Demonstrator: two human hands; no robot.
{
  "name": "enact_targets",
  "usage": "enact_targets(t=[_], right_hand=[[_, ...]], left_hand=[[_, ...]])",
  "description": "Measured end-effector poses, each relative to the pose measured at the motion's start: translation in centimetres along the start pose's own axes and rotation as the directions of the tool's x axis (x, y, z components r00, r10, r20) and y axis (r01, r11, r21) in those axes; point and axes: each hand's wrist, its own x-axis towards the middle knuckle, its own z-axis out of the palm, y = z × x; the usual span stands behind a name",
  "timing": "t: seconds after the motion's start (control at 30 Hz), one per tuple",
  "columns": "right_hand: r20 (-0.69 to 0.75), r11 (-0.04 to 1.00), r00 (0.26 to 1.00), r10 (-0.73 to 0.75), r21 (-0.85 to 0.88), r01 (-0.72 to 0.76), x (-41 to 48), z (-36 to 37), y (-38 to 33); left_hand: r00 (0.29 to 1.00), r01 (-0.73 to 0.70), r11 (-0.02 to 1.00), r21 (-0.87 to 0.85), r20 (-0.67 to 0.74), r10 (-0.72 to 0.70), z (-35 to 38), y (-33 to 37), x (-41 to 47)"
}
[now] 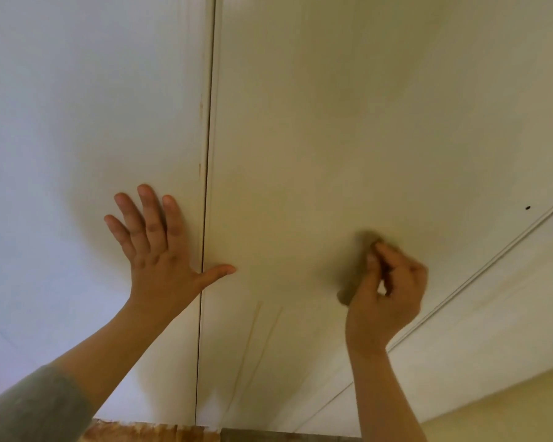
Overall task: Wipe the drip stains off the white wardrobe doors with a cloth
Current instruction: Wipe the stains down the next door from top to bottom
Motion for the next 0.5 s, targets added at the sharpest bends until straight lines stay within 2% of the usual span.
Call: enact_targets(t=[0.07, 0.13, 0.2, 0.27, 0.3, 0.37, 0.4, 0.43, 0.5], right_hand=[[-0.114, 0.999, 0.993, 0.025, 0.048, -0.02, 1.9, 0.7, -0.7], [-0.16, 0.998, 0.986, 0.051, 0.04, -0.045, 1.2, 1.4, -0.3], [-0.137, 0.996, 0.988, 0.075, -0.026, -0.08, -1.8, 1.7, 1.1], [-0.106, 0.97, 0.971, 0.215, -0.088, -0.225, -5.6, 1.3, 3.0], [-0.096, 0.931, 0.935, 0.343, -0.099, -0.352, -7.4, 0.9, 3.7], [-0.098, 0.788, 0.797, 0.596, -0.12, -0.604, -9.7, -0.1, 4.6], [-0.104, 0.737, 0.747, 0.656, -0.122, -0.664, -9.9, -0.5, 4.5], [-0.111, 0.73, 0.739, 0.665, -0.11, -0.674, -9.3, -0.8, 4.1], [-0.12, 0.82, 0.816, 0.565, -0.026, -0.572, -6.2, -1.0, 2.3]], left_hand=[[1.0, 0.013, 1.0, -0.005, 0.002, -0.013, -0.1, 0.1, -0.1], [1.0, 0.008, 1.0, 0.006, -0.001, -0.008, -0.2, 0.2, 0.0], [1.0, 0.001, 1.0, 0.016, -0.003, 0.0, -0.1, 0.1, 0.0], [1.0, -0.007, 1.0, 0.015, -0.004, 0.007, 0.0, 0.0, 0.1], [1.0, -0.008, 1.0, 0.015, -0.004, 0.008, 0.0, -0.1, 0.1], [1.0, -0.01, 1.0, 0.01, 0.002, 0.01, -0.1, -0.1, 0.1], [1.0, -0.01, 1.0, 0.006, 0.004, 0.01, -0.1, -0.1, 0.1], [1.0, -0.011, 1.0, 0.001, 0.001, 0.011, -0.1, -0.1, 0.1], [1.0, -0.017, 1.0, -0.01, -0.006, 0.017, -0.2, 0.0, 0.1]])
